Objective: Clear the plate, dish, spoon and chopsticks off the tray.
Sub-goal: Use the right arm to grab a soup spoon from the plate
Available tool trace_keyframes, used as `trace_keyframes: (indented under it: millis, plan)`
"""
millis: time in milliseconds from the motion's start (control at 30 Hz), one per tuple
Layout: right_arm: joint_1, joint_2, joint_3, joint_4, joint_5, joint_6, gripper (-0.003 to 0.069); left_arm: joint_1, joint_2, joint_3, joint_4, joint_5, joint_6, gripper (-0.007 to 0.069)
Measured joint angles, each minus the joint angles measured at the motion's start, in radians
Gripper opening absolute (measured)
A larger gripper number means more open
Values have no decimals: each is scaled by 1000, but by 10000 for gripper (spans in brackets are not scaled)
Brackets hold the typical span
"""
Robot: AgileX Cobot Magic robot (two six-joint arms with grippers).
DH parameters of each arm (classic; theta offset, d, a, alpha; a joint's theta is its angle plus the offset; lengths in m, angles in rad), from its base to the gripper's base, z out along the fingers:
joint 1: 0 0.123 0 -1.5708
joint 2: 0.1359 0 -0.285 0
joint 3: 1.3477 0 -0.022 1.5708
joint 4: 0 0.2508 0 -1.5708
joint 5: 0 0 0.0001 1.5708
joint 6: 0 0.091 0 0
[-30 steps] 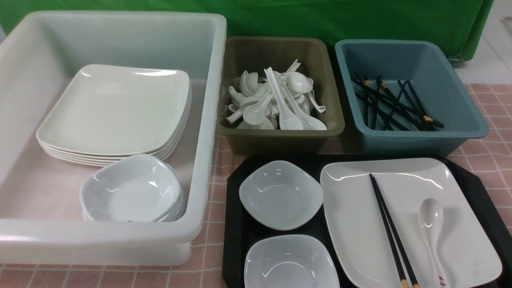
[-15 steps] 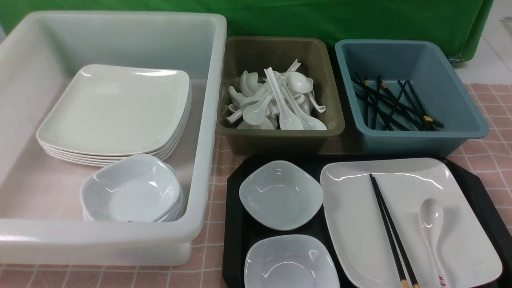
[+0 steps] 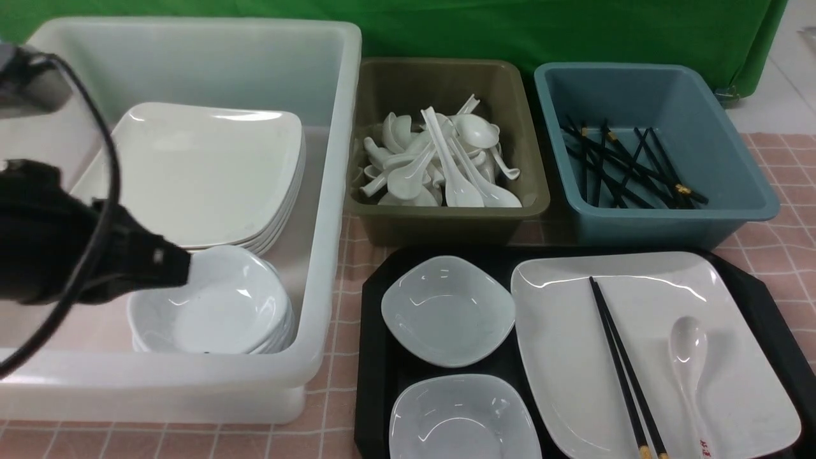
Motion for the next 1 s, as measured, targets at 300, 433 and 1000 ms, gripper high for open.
trace_keyframes:
  millis: [300,433,1000]
  plan:
    - [6,589,-281,-122,291,-128,50,-405,193,-181,51,-1,-25,-13]
    - [6,750,-333,-122,281,-129,128,-564,280,-253,109,0,-53,-13]
    - [7,1206,-365,-101,57,-136,435,-737,652,-501,229,-47,-123,-13]
